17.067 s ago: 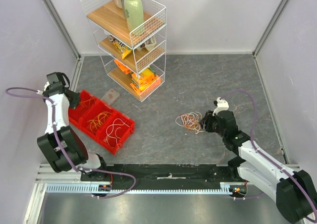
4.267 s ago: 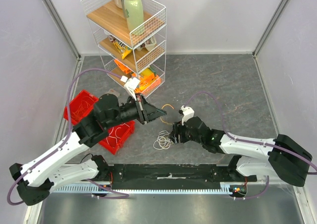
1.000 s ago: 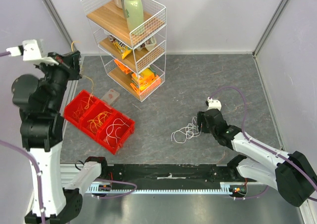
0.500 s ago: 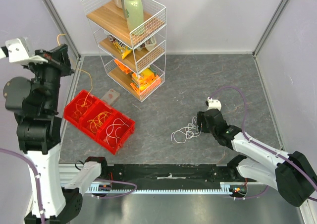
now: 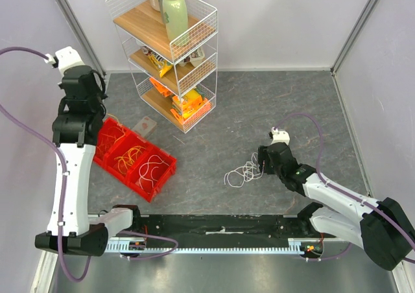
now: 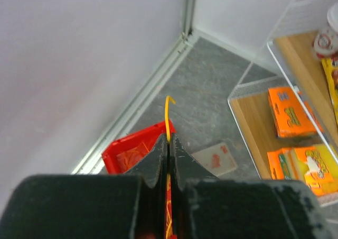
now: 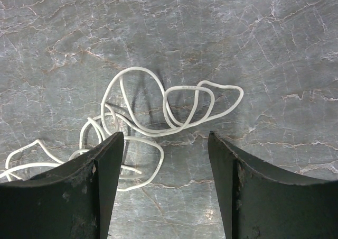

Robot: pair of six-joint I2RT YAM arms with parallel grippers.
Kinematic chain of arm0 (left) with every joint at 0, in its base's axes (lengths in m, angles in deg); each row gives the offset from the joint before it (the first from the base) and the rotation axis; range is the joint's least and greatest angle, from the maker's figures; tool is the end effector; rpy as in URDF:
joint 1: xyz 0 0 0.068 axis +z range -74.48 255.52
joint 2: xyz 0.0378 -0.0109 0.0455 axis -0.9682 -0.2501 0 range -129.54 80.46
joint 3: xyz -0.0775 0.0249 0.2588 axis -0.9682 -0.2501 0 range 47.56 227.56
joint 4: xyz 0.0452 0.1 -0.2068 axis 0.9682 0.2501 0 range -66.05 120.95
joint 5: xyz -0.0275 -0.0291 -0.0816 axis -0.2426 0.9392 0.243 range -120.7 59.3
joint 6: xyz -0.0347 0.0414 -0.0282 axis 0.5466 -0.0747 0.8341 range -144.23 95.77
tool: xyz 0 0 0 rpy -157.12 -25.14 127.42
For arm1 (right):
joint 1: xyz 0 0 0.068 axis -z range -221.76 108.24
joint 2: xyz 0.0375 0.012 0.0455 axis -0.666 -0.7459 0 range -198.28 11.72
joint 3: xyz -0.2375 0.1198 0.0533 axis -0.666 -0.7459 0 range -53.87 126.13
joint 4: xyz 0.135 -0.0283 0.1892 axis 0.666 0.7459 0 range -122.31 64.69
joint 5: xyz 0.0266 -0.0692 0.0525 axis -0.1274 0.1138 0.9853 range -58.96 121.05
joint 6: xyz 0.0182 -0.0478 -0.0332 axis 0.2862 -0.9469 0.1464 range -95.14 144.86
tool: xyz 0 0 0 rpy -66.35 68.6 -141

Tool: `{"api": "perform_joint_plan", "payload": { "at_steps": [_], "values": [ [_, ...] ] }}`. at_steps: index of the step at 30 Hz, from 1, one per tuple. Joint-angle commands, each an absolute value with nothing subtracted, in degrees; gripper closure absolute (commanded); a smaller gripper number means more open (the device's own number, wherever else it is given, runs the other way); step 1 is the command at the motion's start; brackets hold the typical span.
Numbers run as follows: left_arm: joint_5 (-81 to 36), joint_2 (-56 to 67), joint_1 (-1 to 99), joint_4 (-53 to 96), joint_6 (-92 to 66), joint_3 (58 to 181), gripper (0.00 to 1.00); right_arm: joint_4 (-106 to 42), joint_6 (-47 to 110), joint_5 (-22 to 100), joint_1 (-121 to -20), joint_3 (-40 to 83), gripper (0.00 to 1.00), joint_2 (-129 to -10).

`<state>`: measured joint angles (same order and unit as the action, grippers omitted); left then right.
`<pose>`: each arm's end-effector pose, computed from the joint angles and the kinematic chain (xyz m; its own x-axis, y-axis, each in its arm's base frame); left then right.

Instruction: Untangle the cables

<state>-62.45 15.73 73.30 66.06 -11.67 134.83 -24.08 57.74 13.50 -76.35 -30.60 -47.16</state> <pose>0.1911 0.0166 0.4512 -0.2261 -0.1762 -0.9580 -0.5242 0.8510 -0.0328 0.1554 0.0905 0.1801 -0.6756 0.1630 -0.7190 0.0053 0.9763 0.2162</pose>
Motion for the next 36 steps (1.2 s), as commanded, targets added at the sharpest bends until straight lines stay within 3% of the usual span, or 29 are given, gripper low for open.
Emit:
{"api": "perform_joint_plan", "payload": {
  "at_steps": [1, 11, 18, 25, 28, 32, 36],
  "values": [
    [-72.88, 19.11, 73.58, 62.19, -16.4, 143.35, 0.98, -25.72, 56.85, 13.82, -76.13, -30.57, 0.27, -46.99],
    [-64.63, 22.54, 73.5, 58.94, -19.56, 152.24, 0.98, -25.72, 56.76, 13.91, -76.13, -30.66, 0.27, -46.99],
    [-62.0, 22.71, 73.59, 57.7, -22.47, 149.35, 0.98, -25.81, 56.67, 13.99, -76.13, -30.66, 0.27, -47.08],
    [-44.16, 22.99, 73.59, 58.83, -21.68, 150.04, 0.98, -25.72, 56.67, 13.99, -76.13, -30.66, 0.27, -47.17],
    [-55.61, 17.8, 73.06, 66.56, -23.25, 151.55, 0.98, -25.81, 56.76, 14.08, -76.13, -30.66, 0.27, -47.0],
    [-74.7, 22.43, 71.92, 57.73, -24.14, 134.08, 0.98, -25.9, 56.67, 14.26, -76.13, -31.1, 0.27, -46.03],
    [-79.74, 26.31, 72.09, 50.06, -26.6, 122.45, 0.98, -26.42, 56.23, 15.14, -76.13, -31.28, 0.27, -45.85]
  ]
}}
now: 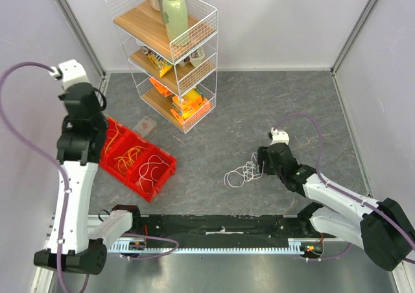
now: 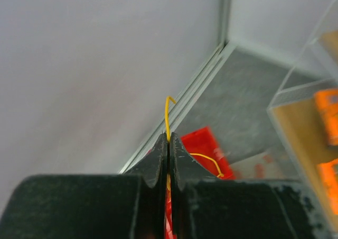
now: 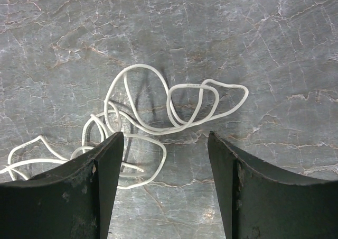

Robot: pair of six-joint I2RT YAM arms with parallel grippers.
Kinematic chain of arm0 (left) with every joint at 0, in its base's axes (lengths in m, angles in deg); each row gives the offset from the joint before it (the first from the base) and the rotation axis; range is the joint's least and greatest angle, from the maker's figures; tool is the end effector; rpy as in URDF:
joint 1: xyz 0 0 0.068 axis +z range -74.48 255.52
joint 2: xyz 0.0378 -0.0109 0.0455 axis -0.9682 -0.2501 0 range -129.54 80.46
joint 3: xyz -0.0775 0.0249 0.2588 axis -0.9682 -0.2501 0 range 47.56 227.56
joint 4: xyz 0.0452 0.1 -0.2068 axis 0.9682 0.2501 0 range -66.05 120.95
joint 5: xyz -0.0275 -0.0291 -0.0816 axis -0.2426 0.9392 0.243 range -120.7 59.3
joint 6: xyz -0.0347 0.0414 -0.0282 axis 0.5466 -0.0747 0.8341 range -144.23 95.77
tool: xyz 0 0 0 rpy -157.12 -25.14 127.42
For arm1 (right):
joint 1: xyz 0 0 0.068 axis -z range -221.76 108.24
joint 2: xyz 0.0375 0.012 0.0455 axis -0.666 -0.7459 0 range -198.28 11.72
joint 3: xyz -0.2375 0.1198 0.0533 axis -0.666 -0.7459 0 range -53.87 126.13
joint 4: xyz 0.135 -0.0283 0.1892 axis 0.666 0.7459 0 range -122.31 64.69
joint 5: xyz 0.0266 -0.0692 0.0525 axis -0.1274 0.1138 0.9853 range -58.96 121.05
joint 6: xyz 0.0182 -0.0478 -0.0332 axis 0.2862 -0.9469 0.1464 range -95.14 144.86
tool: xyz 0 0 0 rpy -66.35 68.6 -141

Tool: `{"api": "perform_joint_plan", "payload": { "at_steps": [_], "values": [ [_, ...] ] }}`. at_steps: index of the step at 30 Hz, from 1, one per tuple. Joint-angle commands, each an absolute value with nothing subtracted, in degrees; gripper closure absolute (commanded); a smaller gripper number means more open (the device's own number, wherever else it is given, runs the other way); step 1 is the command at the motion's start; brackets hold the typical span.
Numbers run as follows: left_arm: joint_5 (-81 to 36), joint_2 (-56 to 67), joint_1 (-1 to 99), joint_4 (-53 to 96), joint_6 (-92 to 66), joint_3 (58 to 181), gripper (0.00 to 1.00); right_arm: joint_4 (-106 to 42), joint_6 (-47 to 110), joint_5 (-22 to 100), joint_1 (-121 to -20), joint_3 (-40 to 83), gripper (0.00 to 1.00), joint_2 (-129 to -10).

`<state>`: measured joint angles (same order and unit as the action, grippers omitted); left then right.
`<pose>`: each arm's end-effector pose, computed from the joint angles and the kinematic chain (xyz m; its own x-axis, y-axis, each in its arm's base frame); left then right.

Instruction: Untangle the cables

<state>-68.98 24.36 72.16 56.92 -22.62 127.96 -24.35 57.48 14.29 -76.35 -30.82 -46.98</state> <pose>0.1553 0.0191 0.4582 -0.1345 -0.0142 -0.9908 -0.5693 0.8195 0.0656 0.1548 0.0908 0.1797 -0.6787 0.1590 -0.7170 -0.0070 0.9748 0.2229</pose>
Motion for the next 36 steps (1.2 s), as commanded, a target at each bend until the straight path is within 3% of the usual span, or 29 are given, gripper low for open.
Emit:
{"api": "perform_joint_plan", "payload": {
  "at_steps": [1, 8, 12, 17, 25, 26, 28, 31, 33, 36],
  "values": [
    [-81.14, 26.06, 72.09, 51.19, -25.73, 123.75, 0.98, -26.34, 56.15, 15.22, -76.13, -31.28, 0.27, -45.94],
    [-89.4, 24.12, 72.0, 49.89, -29.05, 138.86, 0.98, -26.6, 56.32, 15.31, -76.13, -31.72, 0.27, -44.98],
    [-90.03, 24.73, 71.92, 45.48, -34.42, 139.93, 0.98, -26.6, 56.41, 15.31, -76.13, -31.98, 0.27, -44.27],
    [-73.1, 24.73, 72.0, 58.3, -26.87, 144.33, 0.98, -26.86, 56.23, 15.75, -76.13, -31.98, 0.27, -44.36],
    [-58.13, 25.19, 72.0, 60.93, -27.82, 144.58, 0.98, -27.04, 56.06, 16.19, -76.13, -31.98, 0.27, -44.62],
    [-58.99, 21.95, 72.0, 65.13, -29.4, 147.55, 0.98, -26.95, 56.06, 16.28, -76.13, -31.98, 0.27, -44.45],
    [-71.76, 16.84, 71.13, 70.96, -32.47, 148.21, 0.98, -27.13, 55.88, 16.8, -76.13, -32.07, 0.27, -44.53],
    [-87.71, 19.79, 66.92, 57.07, -41.5, 131.65, 0.98, -27.39, 55.71, 17.16, -76.13, -31.98, 0.27, -44.88],
    [-89.24, 24.01, 65.41, 41.08, -48.19, 121.0, 0.98, -27.39, 55.62, 17.33, -76.04, -31.81, 0.27, -45.06],
    [-88.53, 23.42, 65.41, 41.79, -45.15, 119.54, 0.98, -27.39, 55.53, 17.33, -76.04, -31.89, 0.27, -45.06]
  ]
}}
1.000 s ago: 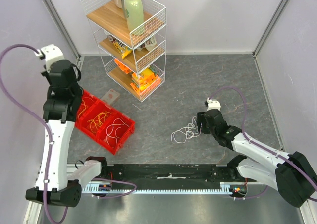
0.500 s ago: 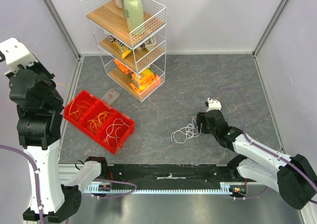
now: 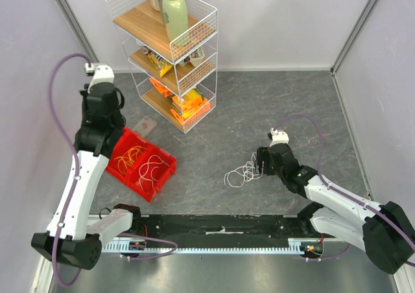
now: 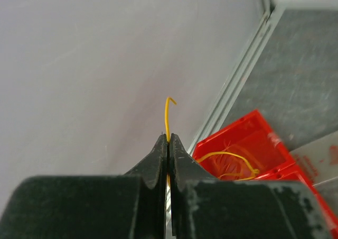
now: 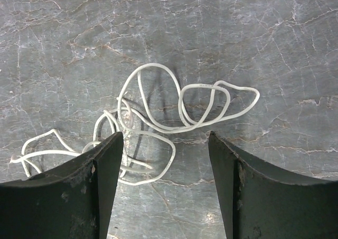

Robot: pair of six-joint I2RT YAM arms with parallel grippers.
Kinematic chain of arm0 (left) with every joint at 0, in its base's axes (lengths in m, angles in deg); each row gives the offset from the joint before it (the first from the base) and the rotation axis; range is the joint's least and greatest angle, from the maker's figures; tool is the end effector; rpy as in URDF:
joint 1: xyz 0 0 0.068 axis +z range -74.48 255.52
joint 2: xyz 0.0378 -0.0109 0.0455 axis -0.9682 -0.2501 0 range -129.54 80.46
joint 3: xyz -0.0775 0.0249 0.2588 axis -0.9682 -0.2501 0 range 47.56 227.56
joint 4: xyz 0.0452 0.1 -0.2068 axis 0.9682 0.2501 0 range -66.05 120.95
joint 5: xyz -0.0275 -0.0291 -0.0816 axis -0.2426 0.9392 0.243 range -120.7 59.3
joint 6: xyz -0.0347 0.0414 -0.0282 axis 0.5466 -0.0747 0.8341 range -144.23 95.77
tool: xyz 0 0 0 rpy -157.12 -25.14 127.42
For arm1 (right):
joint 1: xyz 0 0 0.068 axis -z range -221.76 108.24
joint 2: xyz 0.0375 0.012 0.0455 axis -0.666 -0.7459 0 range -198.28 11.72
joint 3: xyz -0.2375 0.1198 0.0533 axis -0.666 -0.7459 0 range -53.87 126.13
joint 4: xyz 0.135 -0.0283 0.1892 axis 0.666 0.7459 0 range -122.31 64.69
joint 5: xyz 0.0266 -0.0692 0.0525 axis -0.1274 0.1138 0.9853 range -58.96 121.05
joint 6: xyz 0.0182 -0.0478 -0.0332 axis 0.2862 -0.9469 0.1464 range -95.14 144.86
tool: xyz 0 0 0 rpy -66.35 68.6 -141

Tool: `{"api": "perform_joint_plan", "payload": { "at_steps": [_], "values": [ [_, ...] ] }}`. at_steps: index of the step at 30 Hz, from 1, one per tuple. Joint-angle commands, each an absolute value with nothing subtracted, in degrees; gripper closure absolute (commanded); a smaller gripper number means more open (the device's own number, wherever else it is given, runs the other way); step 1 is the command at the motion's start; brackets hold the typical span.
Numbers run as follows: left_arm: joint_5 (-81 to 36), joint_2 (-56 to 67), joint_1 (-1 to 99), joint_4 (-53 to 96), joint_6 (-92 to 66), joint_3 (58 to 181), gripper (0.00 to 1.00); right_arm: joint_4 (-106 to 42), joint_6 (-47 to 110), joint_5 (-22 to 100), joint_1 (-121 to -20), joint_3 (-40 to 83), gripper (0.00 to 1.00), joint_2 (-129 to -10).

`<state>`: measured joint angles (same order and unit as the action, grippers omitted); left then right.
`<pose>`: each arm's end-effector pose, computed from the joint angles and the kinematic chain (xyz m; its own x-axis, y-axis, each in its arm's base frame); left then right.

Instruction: Untangle the cables

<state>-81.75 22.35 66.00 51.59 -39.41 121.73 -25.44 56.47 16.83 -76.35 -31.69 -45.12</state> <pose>0.1760 0.0064 0.4331 -0.3606 0.2274 -0.9046 -0.5730 0.7113 0.4072 0.1515 0.0909 0.1816 -0.6740 0.1525 -0.7228 -0.0537 0.9658 0.2537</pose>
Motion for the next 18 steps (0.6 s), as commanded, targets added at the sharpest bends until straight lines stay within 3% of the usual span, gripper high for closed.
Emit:
{"api": "perform_joint_plan", "payload": {
  "at_steps": [1, 5, 8, 13, 18],
  "values": [
    [-88.19, 22.55, 65.5, 42.4, -45.15, 120.07, 0.98, -27.39, 55.62, 17.33, -76.13, -31.98, 0.27, -44.71],
    [-89.58, 19.55, 63.49, 45.22, -45.84, 131.46, 0.98, -27.74, 55.35, 17.77, -76.13, -31.98, 0.27, -44.88],
    [-95.72, 17.54, 61.2, 39.28, -54.77, 140.71, 0.98, -27.65, 55.35, 17.69, -76.13, -31.8, 0.27, -45.32],
    [-101.97, 16.3, 59.26, 2.82, -86.93, 136.78, 0.98, -27.65, 55.44, 17.51, -76.13, -32.07, 0.27, -44.62],
    [-102.34, 15.24, 56.81, -0.66, -88.57, 135.55, 0.98, -27.39, 55.62, 17.25, -76.13, -31.89, 0.27, -45.06]
  ]
}}
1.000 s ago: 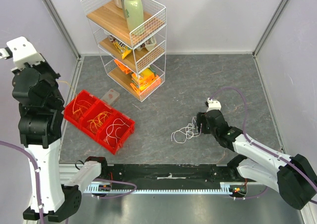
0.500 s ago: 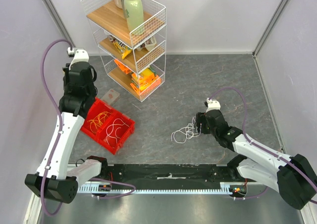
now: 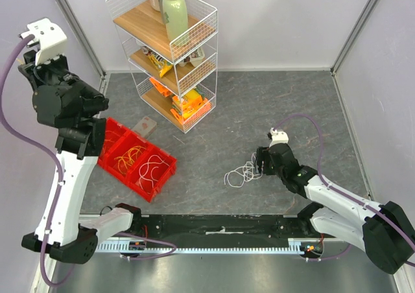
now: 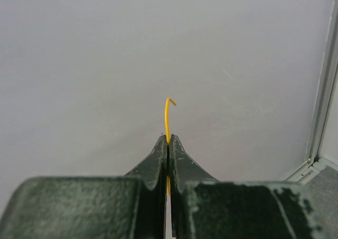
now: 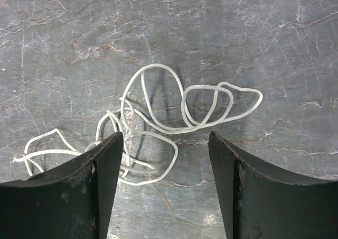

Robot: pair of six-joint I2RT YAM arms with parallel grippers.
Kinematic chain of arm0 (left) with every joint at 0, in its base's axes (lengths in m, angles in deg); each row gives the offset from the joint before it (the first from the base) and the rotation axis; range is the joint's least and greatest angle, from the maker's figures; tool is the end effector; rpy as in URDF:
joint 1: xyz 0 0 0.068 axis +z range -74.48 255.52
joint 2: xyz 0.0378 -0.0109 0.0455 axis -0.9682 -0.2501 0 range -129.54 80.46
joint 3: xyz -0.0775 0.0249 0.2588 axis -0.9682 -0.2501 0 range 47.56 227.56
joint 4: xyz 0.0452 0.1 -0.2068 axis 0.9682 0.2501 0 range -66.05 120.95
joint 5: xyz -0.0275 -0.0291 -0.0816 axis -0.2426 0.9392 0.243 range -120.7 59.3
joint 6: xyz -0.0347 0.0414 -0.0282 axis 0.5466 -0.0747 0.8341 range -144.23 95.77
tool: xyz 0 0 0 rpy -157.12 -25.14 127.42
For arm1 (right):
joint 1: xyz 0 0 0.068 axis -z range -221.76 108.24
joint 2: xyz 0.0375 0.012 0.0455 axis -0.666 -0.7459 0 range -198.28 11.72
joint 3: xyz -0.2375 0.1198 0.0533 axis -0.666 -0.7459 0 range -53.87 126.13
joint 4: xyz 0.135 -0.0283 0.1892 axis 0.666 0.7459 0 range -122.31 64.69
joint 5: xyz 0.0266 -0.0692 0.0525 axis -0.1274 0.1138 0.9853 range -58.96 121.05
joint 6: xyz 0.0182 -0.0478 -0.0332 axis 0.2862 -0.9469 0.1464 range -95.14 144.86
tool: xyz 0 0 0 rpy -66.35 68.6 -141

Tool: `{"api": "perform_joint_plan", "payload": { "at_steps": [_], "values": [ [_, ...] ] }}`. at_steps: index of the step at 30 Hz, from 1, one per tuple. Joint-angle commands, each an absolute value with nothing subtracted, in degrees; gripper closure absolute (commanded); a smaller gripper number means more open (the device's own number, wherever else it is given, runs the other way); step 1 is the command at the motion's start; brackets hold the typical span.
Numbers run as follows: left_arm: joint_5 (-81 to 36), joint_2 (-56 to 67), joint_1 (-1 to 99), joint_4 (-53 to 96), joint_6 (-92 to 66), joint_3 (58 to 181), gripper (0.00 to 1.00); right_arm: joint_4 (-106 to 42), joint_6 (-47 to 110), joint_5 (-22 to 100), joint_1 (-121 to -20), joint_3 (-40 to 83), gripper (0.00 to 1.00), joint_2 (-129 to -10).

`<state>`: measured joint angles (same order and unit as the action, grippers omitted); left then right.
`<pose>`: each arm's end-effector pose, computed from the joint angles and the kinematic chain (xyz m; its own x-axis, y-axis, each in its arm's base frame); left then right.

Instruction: Untangle the cables

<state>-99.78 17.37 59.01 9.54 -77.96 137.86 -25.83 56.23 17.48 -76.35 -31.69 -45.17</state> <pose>0.1395 0.0030 0.5594 -0.0812 0.3243 -0.9424 -0.8494 0.4721 0.2357 0.1518 0.0917 0.1820 -0.6746 0.1496 -0.7229 -0.0649 0.9635 0.2599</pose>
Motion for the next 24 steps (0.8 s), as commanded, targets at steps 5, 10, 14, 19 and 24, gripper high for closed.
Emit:
{"api": "perform_joint_plan", "payload": {
  "at_steps": [5, 10, 14, 19, 24],
  "values": [
    [-98.83, 13.49, 52.15, -1.09, -91.11, 132.73, 0.98, -27.48, 55.7, 16.98, -76.13, -32.07, 0.27, -44.62],
    [-95.04, 13.4, 48.28, 15.57, -76.64, 140.54, 0.98, -28.53, 52.9, 21.02, -76.91, -31.46, 0.18, -44.71],
    [-94.34, 15.93, 48.18, 22.45, -67.49, 141.78, 0.98, -24.15, 50.96, 12.01, -85.15, -24.18, 0.02, -42.17],
    [-92.93, 19.19, 48.18, 30.53, -56.69, 140.9, 0.98, -21.59, 49.47, 3.99, -92.29, -13.36, 0.02, -41.46],
    [-89.59, 21.31, 48.1, 33.69, -50.17, 142.91, 0.98, -26.93, 47.36, 7.74, -96.85, -7.29, 0.02, -45.23]
  ]
}}
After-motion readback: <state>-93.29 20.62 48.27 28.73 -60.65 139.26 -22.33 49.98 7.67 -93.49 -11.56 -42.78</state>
